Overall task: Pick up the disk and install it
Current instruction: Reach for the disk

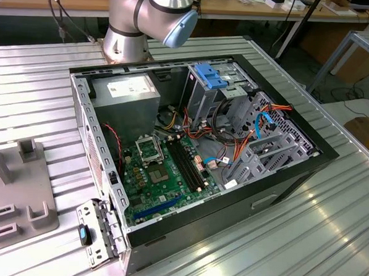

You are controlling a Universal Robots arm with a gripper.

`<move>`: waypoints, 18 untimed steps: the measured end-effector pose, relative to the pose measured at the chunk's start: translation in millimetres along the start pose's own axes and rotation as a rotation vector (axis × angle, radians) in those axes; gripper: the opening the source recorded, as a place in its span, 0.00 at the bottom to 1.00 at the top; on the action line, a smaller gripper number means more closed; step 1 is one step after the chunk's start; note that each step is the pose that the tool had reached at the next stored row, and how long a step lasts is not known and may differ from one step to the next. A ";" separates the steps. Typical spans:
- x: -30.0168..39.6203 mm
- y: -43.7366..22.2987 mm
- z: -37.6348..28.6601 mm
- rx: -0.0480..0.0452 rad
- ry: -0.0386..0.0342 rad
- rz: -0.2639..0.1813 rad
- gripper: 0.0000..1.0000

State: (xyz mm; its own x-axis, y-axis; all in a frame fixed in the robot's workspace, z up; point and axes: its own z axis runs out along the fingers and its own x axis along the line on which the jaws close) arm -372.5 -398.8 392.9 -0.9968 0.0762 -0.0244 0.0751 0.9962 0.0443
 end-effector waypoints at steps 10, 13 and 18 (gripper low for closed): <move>5.1 -0.4 -0.1 -0.0001 -0.0001 0.000 0.11; 7.7 -0.6 -0.2 0.0000 0.0000 0.000 0.11; 12.6 -1.0 -0.3 0.0000 -0.0001 0.000 0.11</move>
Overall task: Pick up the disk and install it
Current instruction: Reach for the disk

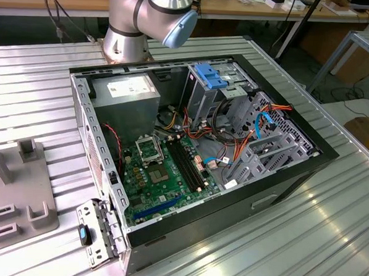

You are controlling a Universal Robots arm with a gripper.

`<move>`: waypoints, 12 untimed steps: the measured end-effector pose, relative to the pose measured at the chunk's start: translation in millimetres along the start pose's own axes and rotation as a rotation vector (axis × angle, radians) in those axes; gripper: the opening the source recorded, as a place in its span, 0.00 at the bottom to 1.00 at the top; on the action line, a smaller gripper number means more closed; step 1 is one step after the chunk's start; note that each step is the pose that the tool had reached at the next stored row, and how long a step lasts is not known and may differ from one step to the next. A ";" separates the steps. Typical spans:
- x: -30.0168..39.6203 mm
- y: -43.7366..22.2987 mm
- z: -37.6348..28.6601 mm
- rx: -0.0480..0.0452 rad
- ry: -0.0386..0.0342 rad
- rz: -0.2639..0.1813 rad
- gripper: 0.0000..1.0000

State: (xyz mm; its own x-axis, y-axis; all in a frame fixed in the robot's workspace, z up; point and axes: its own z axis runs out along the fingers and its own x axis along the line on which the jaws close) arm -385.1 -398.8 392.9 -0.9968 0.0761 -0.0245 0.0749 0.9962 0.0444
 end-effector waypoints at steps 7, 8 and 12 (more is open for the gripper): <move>3.7 -0.3 -0.2 0.0000 0.0001 0.000 0.11; 4.3 -0.3 -0.1 0.0000 0.0000 0.000 0.11; 5.4 -0.4 -0.2 0.0000 0.0000 0.000 0.11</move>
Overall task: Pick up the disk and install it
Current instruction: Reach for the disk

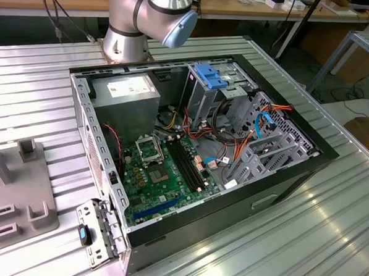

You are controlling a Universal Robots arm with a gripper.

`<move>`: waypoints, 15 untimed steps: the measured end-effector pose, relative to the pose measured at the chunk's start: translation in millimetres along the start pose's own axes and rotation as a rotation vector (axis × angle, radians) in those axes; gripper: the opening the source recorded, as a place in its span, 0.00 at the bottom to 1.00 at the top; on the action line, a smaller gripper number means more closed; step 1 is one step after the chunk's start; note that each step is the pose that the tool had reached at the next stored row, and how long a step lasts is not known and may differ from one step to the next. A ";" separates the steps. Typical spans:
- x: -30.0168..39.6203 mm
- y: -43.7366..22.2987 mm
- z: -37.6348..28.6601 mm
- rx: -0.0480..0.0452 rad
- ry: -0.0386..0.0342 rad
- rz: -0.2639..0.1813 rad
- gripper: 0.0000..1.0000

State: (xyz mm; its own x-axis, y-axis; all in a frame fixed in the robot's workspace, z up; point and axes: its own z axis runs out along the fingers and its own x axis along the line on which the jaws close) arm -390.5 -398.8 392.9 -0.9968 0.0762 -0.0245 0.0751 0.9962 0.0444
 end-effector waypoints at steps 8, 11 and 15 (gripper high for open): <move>2.1 -0.2 -0.1 0.0001 0.0001 0.000 0.11; 2.3 -0.2 -0.1 0.0000 0.0000 0.000 0.11; 3.0 -0.2 -0.1 0.0000 0.0000 0.000 0.11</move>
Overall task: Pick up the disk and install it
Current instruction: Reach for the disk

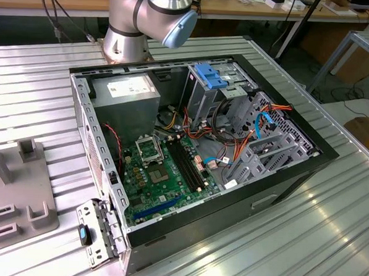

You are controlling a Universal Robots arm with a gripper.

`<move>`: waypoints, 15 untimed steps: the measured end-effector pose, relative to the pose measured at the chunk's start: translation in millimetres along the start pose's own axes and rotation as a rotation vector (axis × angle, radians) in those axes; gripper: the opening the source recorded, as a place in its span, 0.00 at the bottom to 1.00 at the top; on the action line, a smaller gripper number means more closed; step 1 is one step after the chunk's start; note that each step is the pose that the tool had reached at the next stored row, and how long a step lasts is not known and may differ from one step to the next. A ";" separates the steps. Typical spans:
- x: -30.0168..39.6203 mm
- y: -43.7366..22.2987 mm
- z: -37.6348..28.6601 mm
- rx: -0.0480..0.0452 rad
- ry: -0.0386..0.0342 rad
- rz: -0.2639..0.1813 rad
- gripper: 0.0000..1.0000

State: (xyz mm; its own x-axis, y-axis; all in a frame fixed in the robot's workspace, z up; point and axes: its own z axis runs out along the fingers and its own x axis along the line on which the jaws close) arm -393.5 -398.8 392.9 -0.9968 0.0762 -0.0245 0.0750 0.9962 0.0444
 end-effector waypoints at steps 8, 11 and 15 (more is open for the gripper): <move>7.2 0.2 0.1 0.0000 0.0000 0.000 0.11; 14.0 4.4 1.2 0.0001 0.0000 0.000 0.11; 26.3 8.8 2.3 0.0001 0.0000 0.000 0.11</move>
State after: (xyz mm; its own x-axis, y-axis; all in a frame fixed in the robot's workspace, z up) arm -419.0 -388.0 390.4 -0.9968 0.0763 -0.0245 0.0752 0.9962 0.0443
